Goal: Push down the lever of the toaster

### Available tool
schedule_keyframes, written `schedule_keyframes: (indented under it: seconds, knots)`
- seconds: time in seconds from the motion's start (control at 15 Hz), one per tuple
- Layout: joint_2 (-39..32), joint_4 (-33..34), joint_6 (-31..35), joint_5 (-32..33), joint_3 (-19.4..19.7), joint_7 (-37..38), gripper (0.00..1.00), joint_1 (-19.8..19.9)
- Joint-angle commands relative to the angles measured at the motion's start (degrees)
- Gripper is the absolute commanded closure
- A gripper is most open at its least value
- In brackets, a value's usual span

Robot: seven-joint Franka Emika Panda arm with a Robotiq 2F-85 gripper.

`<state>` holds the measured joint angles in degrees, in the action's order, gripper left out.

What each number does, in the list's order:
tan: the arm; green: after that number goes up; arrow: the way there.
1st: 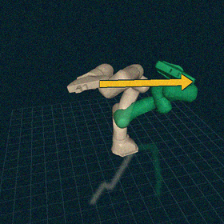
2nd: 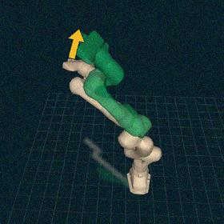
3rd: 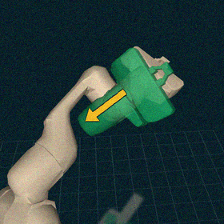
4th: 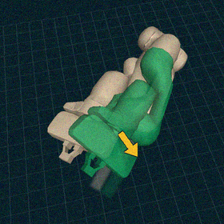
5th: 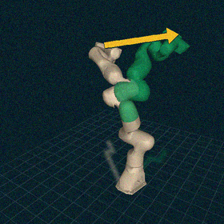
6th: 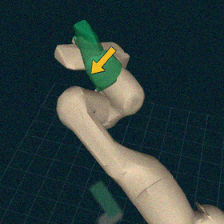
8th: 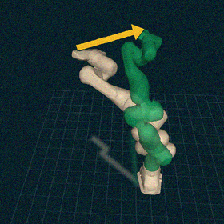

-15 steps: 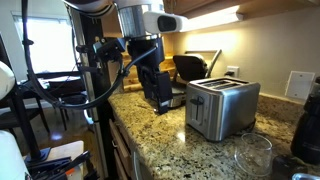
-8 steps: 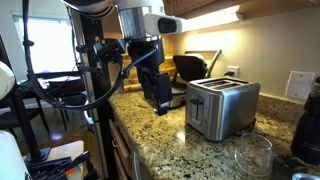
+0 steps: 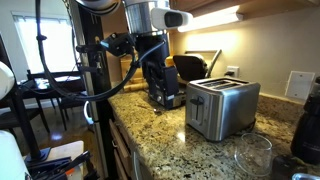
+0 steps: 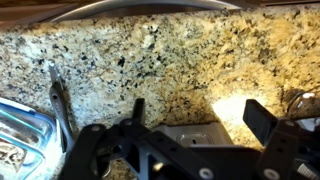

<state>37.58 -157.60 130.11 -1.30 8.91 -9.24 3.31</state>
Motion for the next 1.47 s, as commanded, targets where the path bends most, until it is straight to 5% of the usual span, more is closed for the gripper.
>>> schedule_keyframes:
  seconds: [0.0,0.2,0.27,0.33,1.0,1.4]
  knots:
    - [-5.6,4.2,2.0,-1.9,-1.2,0.7,0.0,-1.8]
    - [-11.3,8.0,4.2,-2.8,-2.0,0.3,0.0,-2.8]
    - [-13.0,9.3,4.9,-3.1,-2.4,0.4,0.2,-3.2]
    - [-14.6,10.4,5.5,-3.3,-2.7,0.3,0.28,-3.3]
    - [-28.0,21.5,9.1,-5.5,-5.1,-0.5,0.93,-3.8]
    - [-32.3,23.1,10.3,-9.9,-5.5,-2.4,0.98,-3.6]
